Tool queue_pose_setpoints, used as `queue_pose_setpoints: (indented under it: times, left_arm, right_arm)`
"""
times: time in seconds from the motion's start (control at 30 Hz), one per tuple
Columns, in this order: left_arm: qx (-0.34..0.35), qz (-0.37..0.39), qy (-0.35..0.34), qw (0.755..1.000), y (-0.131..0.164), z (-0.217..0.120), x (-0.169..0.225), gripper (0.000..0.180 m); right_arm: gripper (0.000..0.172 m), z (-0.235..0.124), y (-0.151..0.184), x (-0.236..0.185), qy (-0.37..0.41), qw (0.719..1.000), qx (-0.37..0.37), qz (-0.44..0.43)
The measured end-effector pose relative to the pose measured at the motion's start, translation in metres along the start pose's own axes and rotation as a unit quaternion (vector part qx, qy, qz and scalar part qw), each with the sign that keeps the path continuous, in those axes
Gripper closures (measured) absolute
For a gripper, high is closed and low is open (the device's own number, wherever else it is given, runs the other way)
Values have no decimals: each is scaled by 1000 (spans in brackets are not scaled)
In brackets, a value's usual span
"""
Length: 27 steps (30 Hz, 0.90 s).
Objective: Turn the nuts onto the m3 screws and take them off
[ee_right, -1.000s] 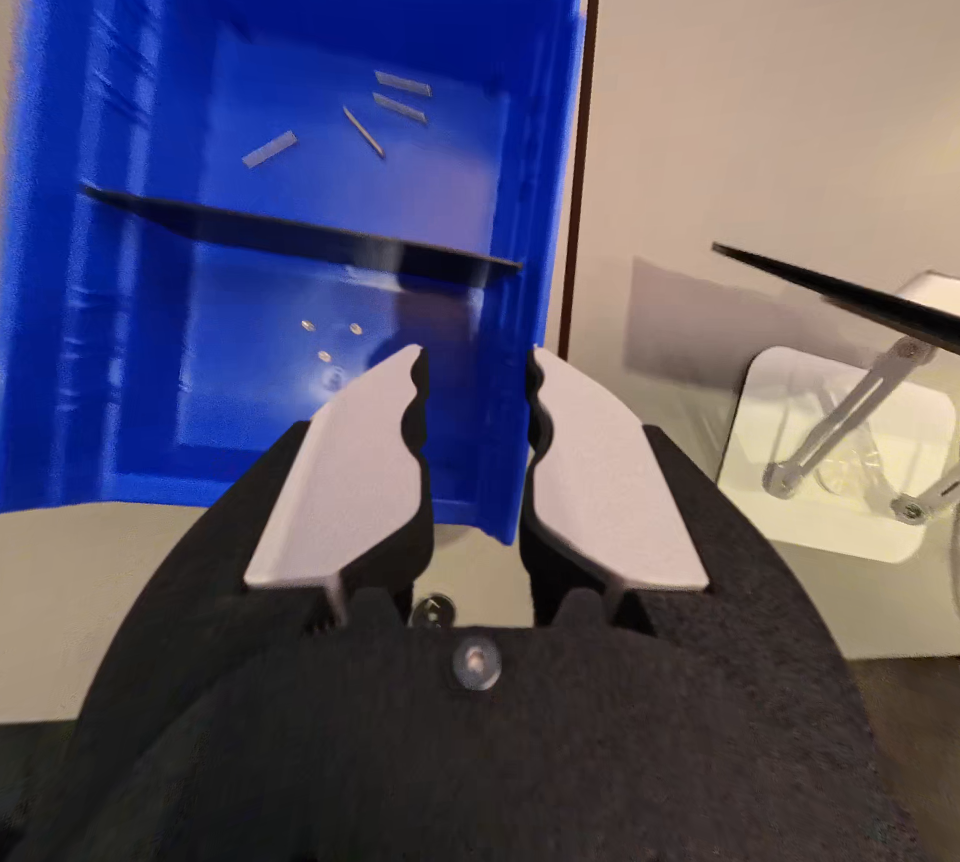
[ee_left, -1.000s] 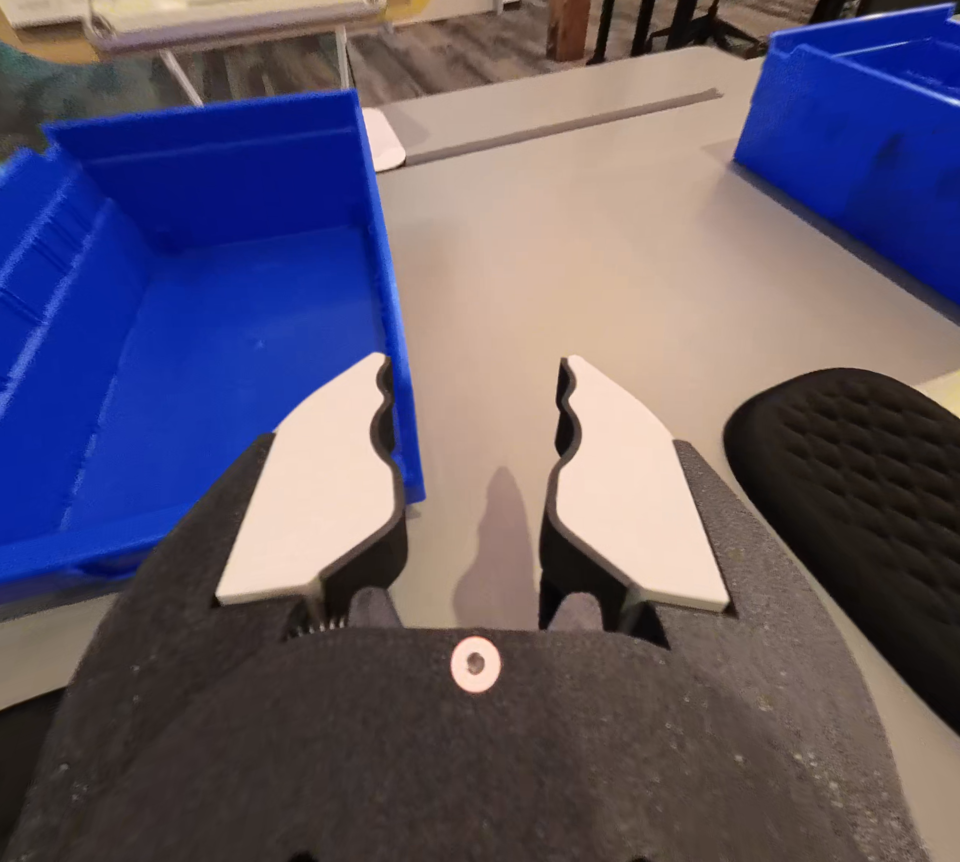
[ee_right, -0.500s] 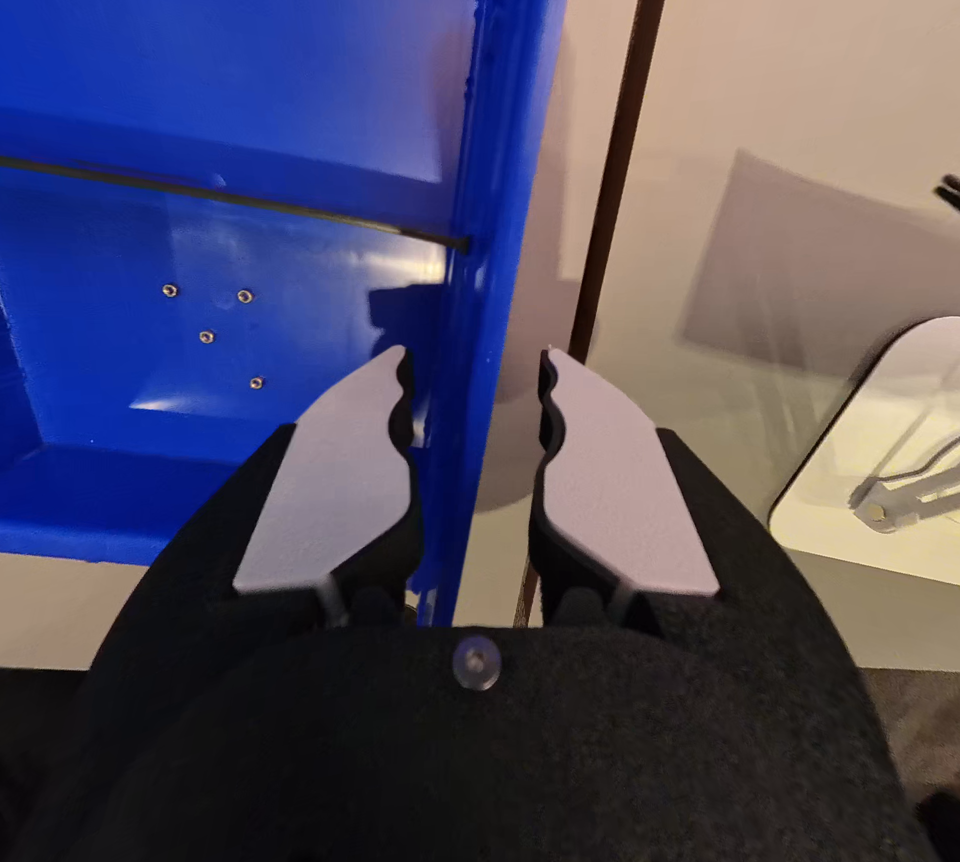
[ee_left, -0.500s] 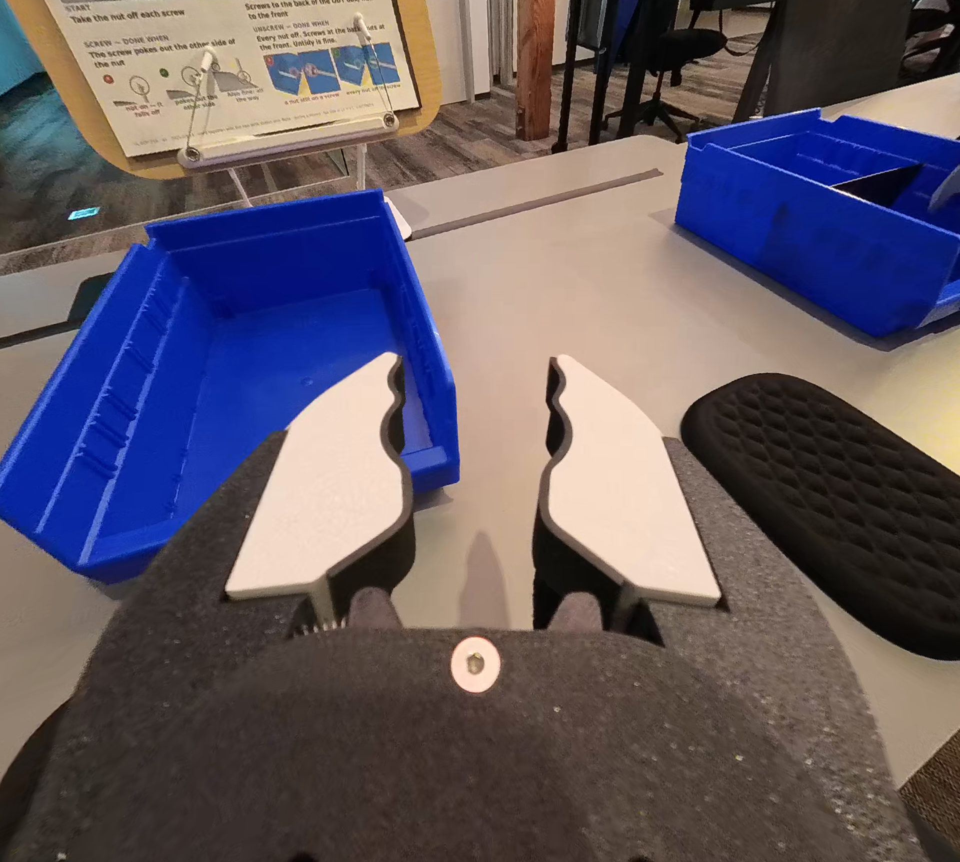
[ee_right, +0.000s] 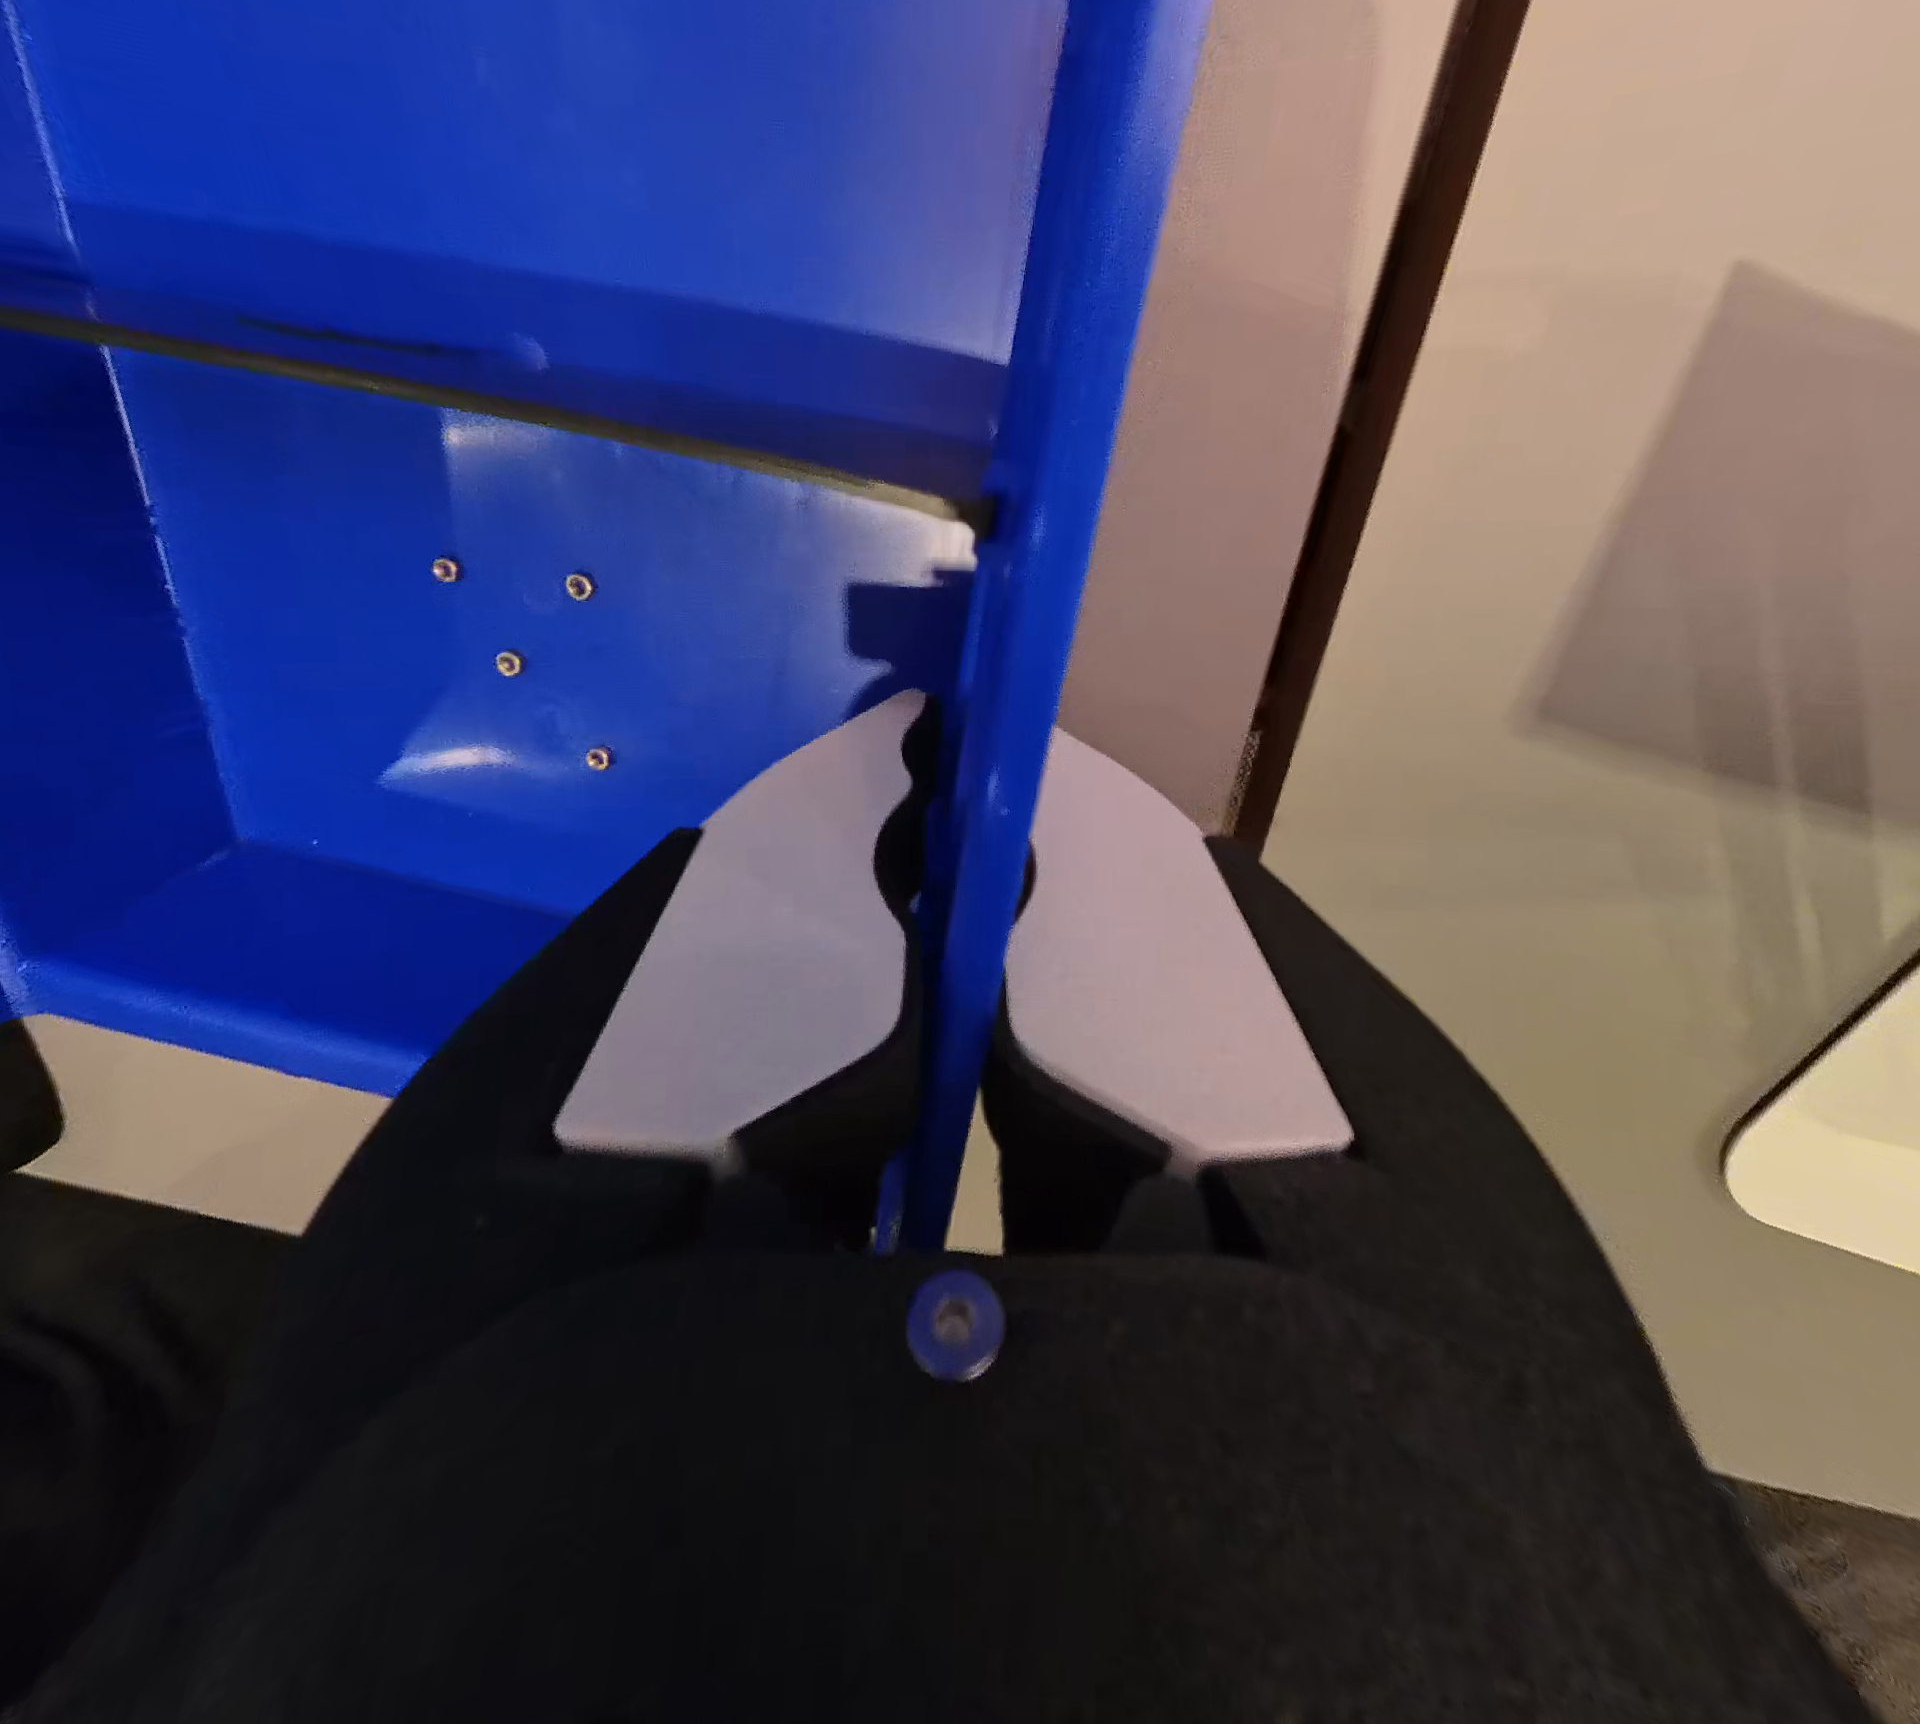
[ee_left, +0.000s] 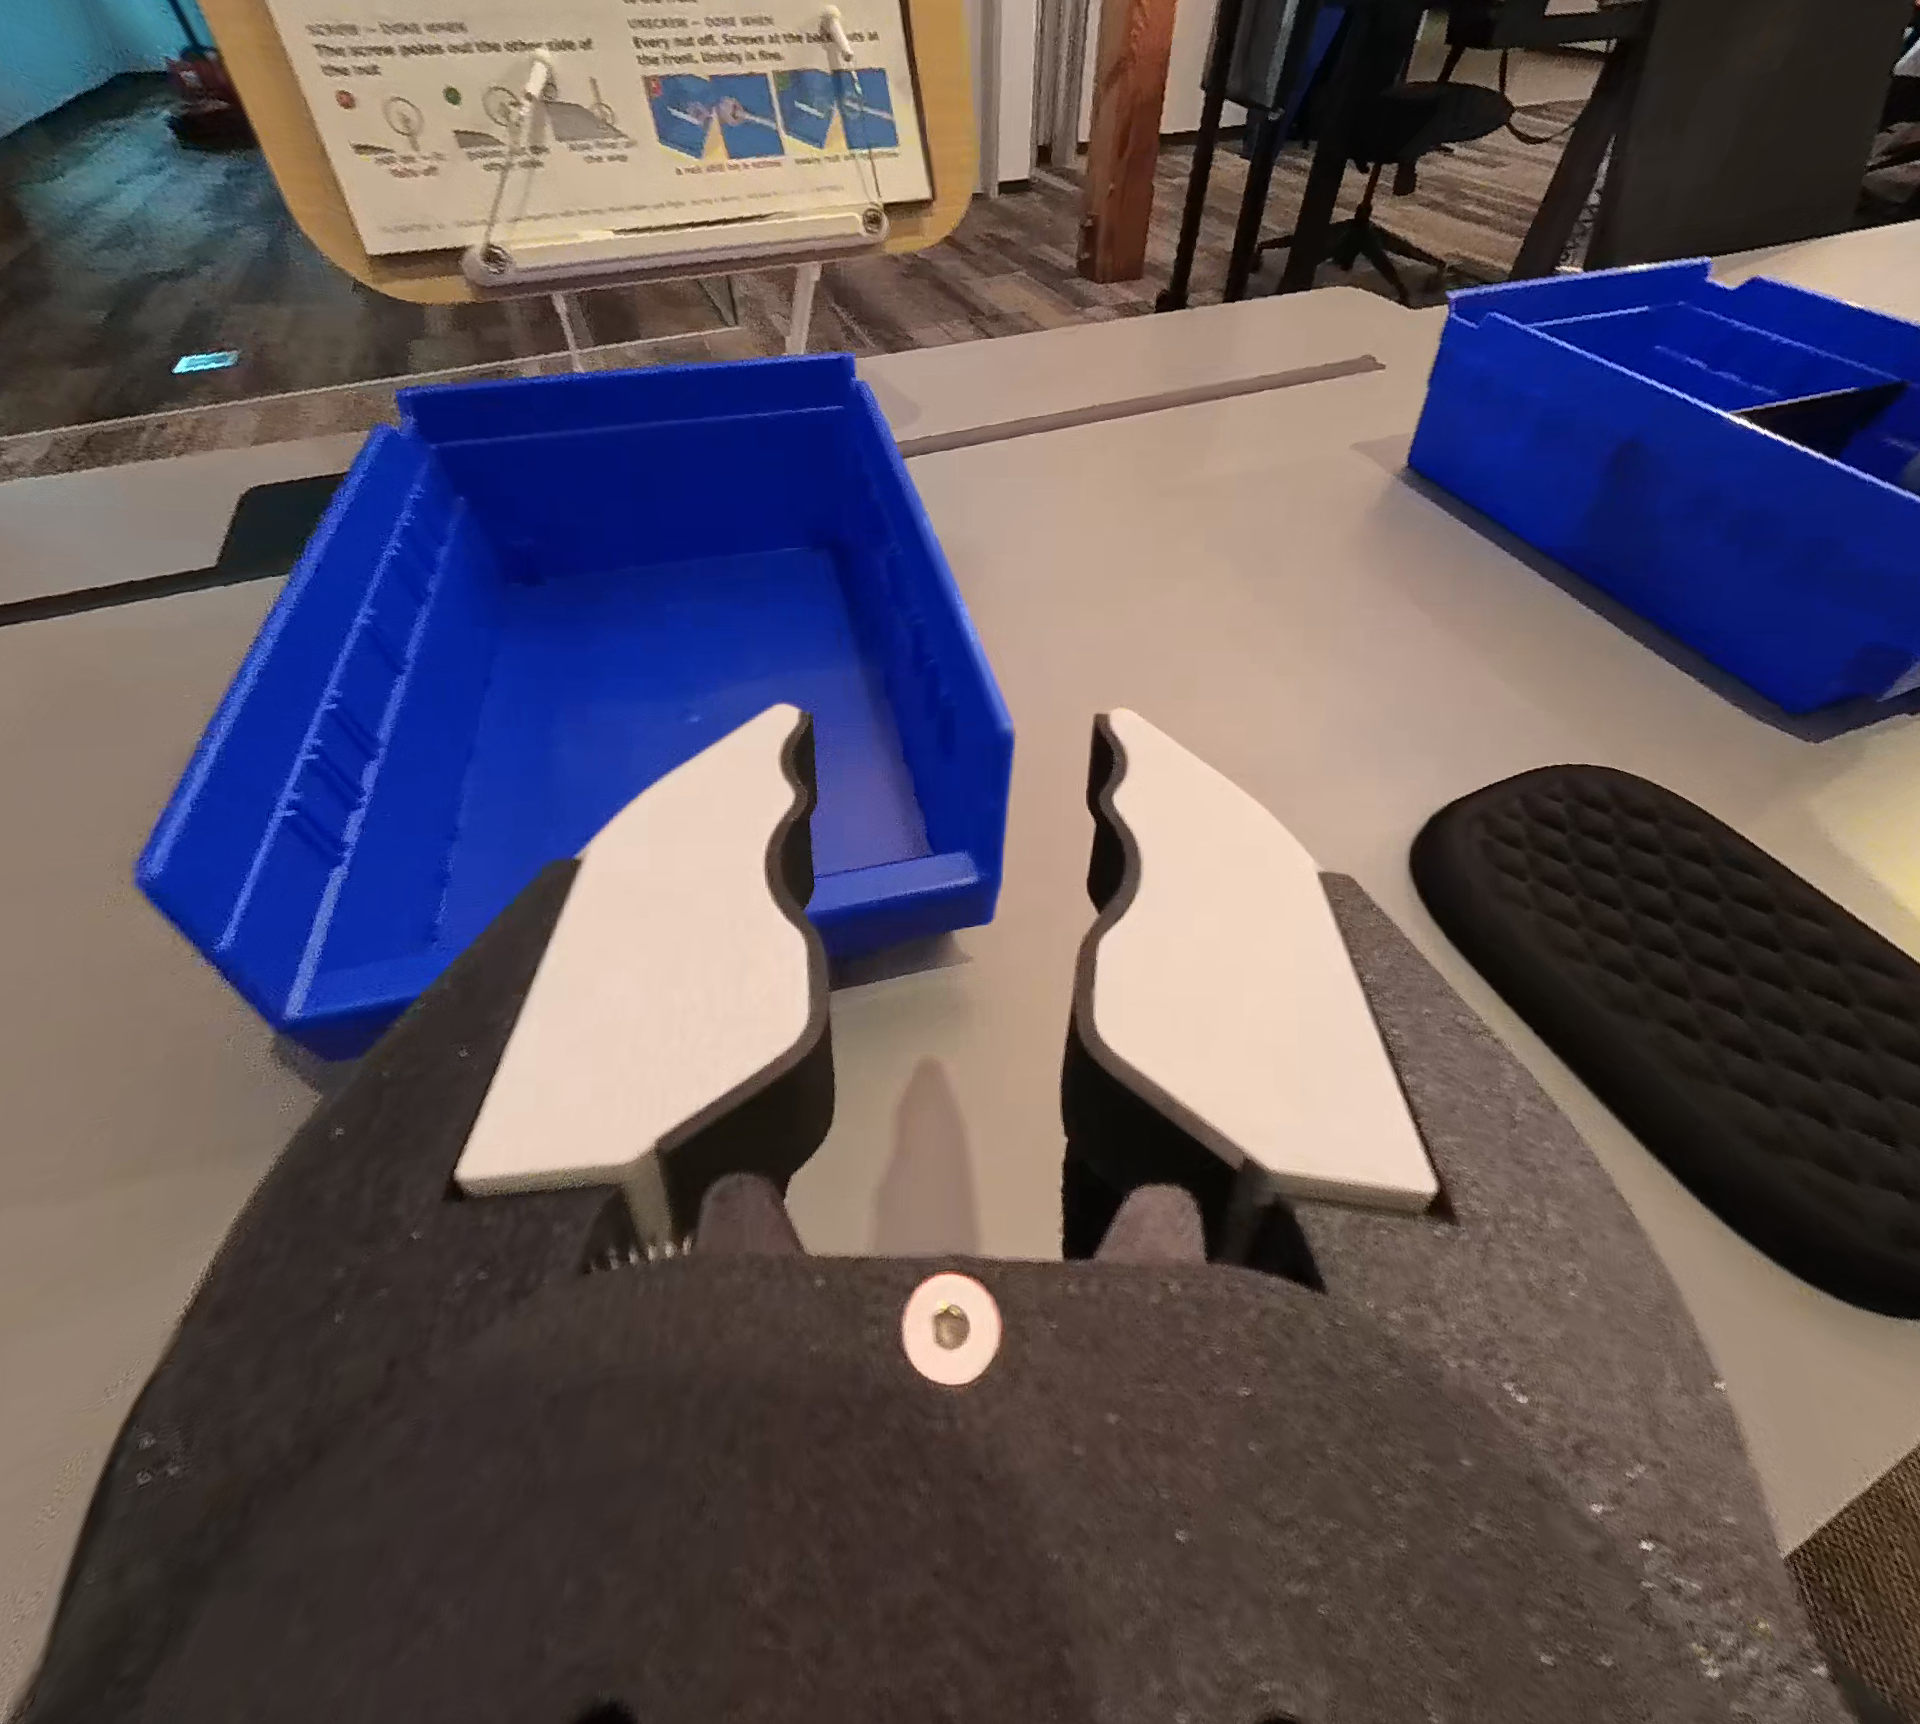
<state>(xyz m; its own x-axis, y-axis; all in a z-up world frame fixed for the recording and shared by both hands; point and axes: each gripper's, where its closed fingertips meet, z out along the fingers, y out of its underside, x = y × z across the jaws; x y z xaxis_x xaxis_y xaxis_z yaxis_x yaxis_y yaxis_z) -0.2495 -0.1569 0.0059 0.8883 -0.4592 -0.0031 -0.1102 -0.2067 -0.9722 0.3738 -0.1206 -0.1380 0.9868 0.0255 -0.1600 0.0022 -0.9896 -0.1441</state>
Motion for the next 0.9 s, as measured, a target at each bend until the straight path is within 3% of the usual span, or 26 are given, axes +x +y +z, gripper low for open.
queue_pose_setpoints:
  times: [0.27,0.57,0.77,0.9]
  left_arm:
    - [-12,-23,-9,1000,6,-21,-27,131]
    - [-1,-36,-64,997,13,-66,-78,132]
    - [-5,-50,-113,992,28,-93,-118,132]
    - [3,-66,-124,990,38,-112,-132,133]
  right_arm:
    - [167,-4,16,0,-5,999,-9,41]
    - [167,-34,24,-14,8,999,-10,45]
    - [167,-72,1,-67,6,1000,1,26]
    - [167,-101,-26,-130,18,1000,-3,-17]
